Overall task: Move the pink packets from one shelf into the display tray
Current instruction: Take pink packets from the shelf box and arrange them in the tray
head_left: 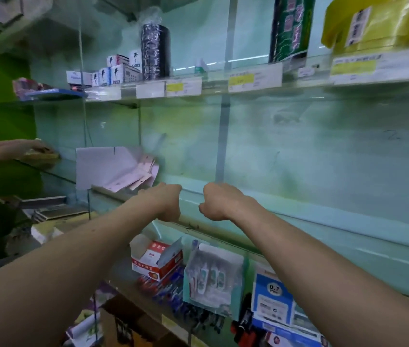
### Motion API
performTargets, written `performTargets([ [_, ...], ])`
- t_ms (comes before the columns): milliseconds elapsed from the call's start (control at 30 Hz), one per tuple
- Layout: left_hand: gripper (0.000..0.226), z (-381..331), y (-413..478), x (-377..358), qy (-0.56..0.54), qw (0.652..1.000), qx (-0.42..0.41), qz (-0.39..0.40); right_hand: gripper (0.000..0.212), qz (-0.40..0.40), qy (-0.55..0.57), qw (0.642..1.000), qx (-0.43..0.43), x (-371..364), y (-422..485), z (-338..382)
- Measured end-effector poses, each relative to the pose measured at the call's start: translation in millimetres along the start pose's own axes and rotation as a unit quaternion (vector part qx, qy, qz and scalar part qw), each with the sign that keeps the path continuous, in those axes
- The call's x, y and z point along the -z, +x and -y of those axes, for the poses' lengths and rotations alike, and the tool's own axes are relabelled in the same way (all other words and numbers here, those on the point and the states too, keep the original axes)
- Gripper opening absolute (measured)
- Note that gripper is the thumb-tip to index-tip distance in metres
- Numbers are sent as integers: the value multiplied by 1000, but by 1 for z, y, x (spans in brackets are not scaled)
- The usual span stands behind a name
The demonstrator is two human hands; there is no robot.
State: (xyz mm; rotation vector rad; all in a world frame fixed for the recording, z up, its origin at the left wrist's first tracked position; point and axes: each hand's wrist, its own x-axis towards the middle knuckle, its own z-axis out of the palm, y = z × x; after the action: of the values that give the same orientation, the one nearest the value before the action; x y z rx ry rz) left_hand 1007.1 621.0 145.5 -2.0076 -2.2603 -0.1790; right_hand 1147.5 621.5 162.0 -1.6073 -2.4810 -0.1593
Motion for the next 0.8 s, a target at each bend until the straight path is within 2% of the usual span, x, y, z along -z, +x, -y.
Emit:
performTargets([
  [200,60,34,60,-4,8,1000,4,-13,10,-10,-3,1000,7,-11,68,10],
  [500,59,81,130,-16,5,1000,26,-8,3,-10,-15,999,30,-25,148,30],
  [633,39,111,152,-19,-10,1000,15,-9,2,-5,-14,1000,26,-33,176,44],
  [700,39,127,163,-21,-13,1000,14,-10,12,-6,-16,1000,23,-40,190,53],
  [800,57,151,180,-26,-16,1000,18,-3,29,-11,-21,1000,15,-50,210,68],
])
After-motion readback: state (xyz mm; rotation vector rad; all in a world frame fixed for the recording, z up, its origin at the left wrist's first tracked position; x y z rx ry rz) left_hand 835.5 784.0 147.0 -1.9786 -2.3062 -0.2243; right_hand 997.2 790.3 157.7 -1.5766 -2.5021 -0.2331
